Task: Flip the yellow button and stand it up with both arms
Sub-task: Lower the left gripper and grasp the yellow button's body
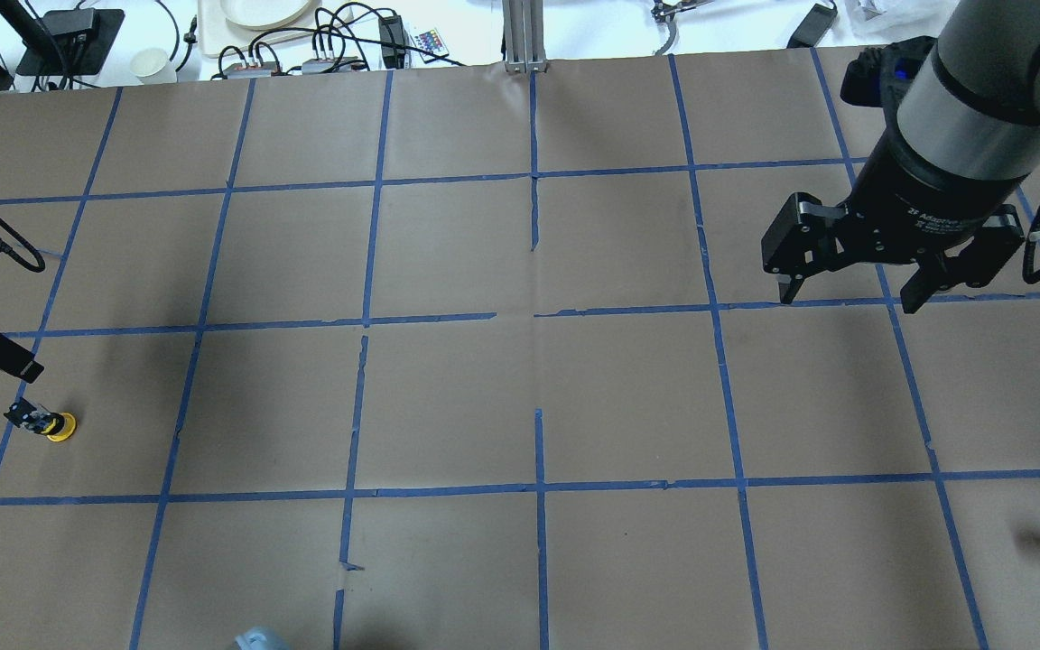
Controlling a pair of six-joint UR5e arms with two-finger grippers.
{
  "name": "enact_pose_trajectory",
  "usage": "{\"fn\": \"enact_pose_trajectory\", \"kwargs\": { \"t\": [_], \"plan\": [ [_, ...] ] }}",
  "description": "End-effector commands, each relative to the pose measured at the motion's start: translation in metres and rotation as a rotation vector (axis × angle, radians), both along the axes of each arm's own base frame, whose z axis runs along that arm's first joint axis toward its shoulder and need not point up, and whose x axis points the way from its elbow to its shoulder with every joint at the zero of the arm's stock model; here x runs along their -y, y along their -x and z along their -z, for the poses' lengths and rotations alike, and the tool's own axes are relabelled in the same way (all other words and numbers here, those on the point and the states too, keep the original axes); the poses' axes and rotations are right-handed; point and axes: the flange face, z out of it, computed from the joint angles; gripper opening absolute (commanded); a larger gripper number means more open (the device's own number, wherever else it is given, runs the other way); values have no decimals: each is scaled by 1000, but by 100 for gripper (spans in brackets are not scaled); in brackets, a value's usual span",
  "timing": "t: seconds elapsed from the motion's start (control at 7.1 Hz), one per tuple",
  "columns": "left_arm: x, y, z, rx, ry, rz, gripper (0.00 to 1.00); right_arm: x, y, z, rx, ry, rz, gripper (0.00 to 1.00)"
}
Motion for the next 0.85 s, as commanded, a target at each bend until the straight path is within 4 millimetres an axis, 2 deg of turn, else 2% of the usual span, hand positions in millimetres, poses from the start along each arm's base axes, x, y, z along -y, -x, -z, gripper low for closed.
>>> {"fn": "enact_pose_trajectory", "kwargs": {
  "t": [0.0,0.14,0.56,0.7],
  "plan": [
    [4,-27,34,-32,-31,-7,99,1,1,-1,-5,1,-3,100],
    [-2,-39,47,-46,-38,0,99,1,1,-3,-4,6,-3,100],
    [-2,-42,69,-32,-19,18,98,-3,0,-2,-2,-3,-12,100],
    [-10,-35,81,-32,-20,38,98,-4,0,-3,0,-2,-12,100]
  ]
}}
